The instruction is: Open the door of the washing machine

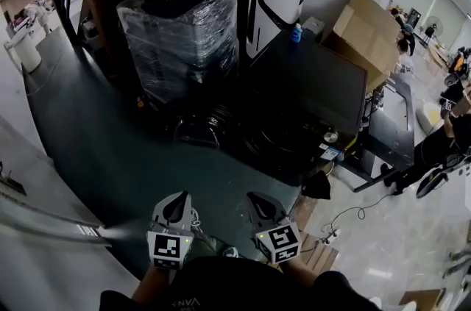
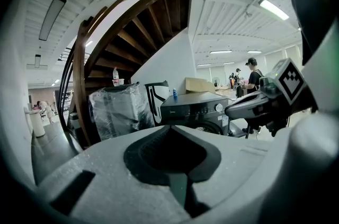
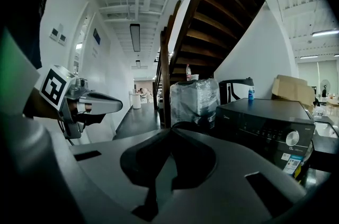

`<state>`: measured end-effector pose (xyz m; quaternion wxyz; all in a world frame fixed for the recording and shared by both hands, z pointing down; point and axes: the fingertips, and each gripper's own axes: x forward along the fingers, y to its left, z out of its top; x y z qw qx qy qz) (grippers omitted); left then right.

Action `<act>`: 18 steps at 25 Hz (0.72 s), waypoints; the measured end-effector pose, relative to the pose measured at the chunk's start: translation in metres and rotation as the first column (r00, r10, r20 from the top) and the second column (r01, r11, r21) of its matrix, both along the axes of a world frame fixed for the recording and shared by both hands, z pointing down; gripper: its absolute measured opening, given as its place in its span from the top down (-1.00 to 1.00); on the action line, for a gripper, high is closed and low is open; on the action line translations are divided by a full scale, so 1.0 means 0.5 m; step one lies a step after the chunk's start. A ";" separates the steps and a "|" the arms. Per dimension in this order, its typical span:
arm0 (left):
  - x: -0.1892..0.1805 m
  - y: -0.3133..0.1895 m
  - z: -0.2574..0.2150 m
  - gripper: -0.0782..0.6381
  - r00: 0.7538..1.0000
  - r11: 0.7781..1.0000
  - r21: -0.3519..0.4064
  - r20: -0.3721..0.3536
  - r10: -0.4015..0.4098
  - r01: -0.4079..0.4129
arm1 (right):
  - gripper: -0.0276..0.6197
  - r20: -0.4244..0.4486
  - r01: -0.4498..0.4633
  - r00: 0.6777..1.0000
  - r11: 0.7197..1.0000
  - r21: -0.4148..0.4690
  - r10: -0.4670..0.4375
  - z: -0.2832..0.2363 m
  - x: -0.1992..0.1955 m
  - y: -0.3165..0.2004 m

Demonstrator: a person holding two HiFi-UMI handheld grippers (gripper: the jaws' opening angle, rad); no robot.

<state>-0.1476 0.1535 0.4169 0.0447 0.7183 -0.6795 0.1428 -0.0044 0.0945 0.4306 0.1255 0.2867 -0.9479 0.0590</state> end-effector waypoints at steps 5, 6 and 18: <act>-0.017 0.033 -0.001 0.73 0.999 0.999 -0.003 -0.001 -0.040 0.040 | 0.90 0.010 0.017 1.000 1.000 0.005 -0.017 -0.001 -0.010 0.007; -0.022 0.039 -0.003 0.73 0.999 0.999 -0.005 -0.002 -0.049 0.049 | 0.90 0.013 0.017 1.000 1.000 0.004 -0.017 -0.002 -0.013 0.006; -0.052 0.060 -0.003 0.73 0.997 0.997 0.015 0.006 -0.081 0.081 | 0.90 -0.025 0.026 0.999 1.000 -0.004 -0.026 0.009 -0.036 0.013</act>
